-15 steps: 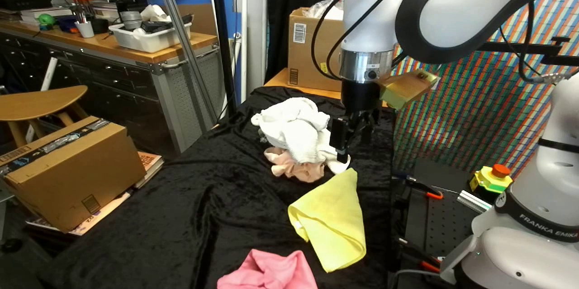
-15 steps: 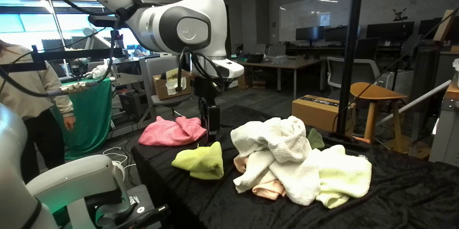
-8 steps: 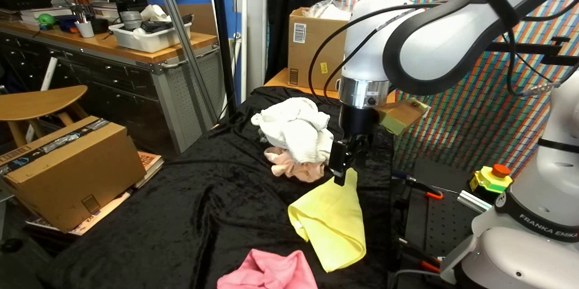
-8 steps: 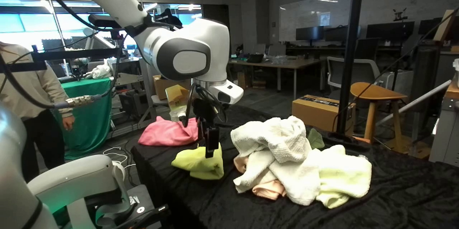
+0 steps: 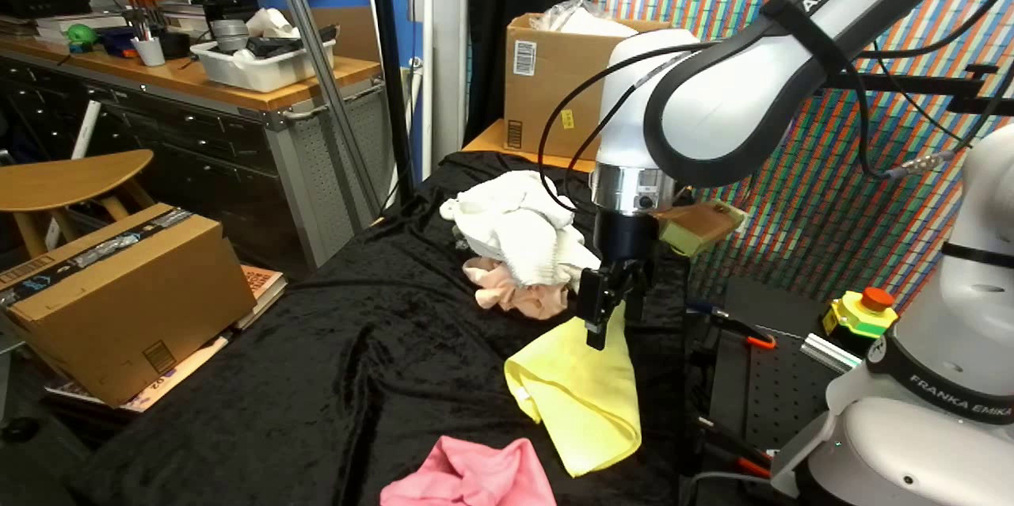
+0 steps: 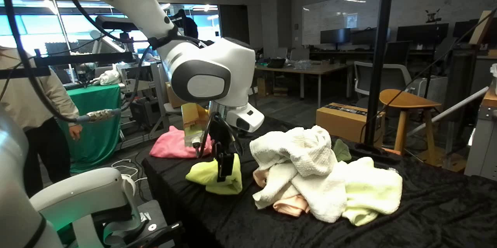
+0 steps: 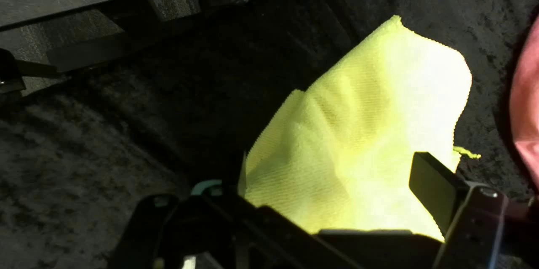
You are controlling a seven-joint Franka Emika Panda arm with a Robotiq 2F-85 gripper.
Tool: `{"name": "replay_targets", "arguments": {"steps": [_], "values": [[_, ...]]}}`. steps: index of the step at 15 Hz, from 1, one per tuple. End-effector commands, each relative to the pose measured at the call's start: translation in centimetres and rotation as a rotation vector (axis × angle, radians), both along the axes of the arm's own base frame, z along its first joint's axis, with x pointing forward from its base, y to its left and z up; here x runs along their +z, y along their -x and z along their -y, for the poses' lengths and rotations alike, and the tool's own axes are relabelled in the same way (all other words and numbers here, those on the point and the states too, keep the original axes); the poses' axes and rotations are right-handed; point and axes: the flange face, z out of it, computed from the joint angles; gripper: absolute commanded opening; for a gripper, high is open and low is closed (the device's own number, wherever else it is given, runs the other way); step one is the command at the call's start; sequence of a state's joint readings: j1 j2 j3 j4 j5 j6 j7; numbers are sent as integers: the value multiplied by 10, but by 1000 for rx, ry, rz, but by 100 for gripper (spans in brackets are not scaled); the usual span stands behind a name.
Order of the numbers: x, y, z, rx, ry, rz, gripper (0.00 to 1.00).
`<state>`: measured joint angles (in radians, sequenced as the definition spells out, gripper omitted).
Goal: Pick up the clothes and toy from the table and stack them on each other.
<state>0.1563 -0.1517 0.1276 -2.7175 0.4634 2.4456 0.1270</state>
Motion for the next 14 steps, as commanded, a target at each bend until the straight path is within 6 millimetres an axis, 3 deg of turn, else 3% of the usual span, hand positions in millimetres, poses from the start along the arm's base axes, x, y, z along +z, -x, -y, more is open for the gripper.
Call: {"name": "replay_targets", "arguments": {"steps": [1, 8, 14], "values": [[-10, -3, 1, -10, -35, 7, 100], [-20, -14, -1, 5, -61, 64, 100], [-12, -29, -5, 37, -66, 153, 100]]}}
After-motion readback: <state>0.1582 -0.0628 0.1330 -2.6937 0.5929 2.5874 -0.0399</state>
